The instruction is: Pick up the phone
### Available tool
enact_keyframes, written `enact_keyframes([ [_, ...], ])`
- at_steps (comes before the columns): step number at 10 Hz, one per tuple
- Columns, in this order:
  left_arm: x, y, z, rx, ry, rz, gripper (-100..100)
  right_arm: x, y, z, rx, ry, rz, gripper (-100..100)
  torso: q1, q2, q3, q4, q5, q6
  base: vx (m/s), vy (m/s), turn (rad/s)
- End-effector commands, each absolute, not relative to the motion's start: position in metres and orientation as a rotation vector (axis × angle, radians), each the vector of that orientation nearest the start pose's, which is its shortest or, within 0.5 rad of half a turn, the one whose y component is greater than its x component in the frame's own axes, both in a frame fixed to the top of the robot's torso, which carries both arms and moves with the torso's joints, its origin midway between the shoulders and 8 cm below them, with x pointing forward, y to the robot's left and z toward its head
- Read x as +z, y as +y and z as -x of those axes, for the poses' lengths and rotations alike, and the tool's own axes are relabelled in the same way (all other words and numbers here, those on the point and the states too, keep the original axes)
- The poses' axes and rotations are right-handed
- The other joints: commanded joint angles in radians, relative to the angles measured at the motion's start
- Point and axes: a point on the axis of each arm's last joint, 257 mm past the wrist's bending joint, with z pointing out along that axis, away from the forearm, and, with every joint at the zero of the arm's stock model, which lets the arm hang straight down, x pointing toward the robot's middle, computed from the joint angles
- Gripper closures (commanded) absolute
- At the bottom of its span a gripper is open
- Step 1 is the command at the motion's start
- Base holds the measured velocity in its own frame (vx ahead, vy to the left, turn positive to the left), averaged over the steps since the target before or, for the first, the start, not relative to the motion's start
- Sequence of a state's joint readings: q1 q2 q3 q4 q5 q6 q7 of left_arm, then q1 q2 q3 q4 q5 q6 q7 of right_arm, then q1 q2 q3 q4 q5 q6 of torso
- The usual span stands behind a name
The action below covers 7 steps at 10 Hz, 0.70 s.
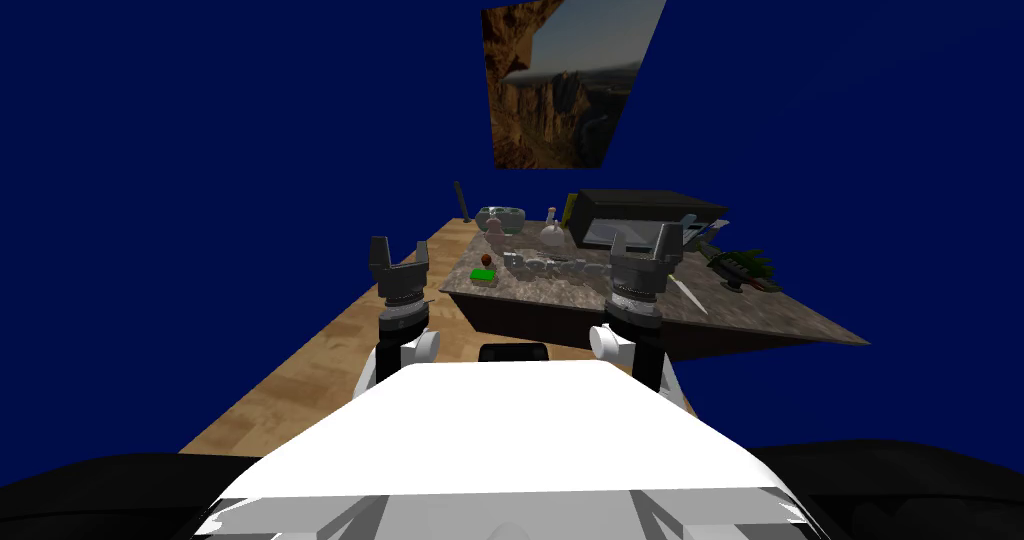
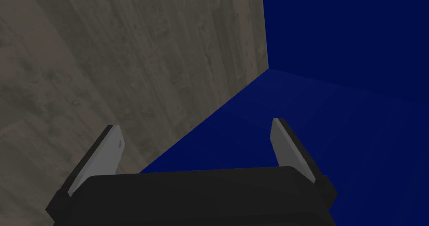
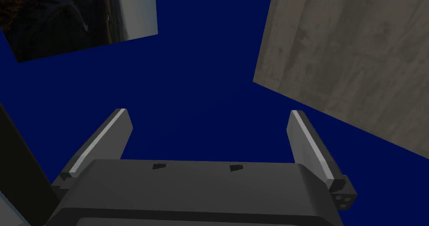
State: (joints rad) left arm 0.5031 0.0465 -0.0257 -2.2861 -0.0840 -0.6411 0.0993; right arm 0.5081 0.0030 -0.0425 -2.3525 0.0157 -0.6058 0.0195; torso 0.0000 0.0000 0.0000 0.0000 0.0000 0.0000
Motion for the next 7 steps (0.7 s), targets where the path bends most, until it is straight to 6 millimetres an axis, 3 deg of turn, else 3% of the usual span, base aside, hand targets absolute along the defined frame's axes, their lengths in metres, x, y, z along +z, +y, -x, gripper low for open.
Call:
enact_keyframes([
  [1,0.049,0.248,-0.32,-1.409,0.586,0.491,0,0.067,-0.278,-0.31,1.253,0.547,-0.474,-100,0.0,0.0,0.0,0.0,0.0,0.0,0.0,0.013,0.011],
  [7,0.049,0.248,-0.32,-1.409,0.586,0.491,0,0.018,-0.268,-0.342,1.102,0.799,-0.359,-100,0.004,0.0,0.0,0.0,0.001,0.0,0.003,0.059,0.011],
])
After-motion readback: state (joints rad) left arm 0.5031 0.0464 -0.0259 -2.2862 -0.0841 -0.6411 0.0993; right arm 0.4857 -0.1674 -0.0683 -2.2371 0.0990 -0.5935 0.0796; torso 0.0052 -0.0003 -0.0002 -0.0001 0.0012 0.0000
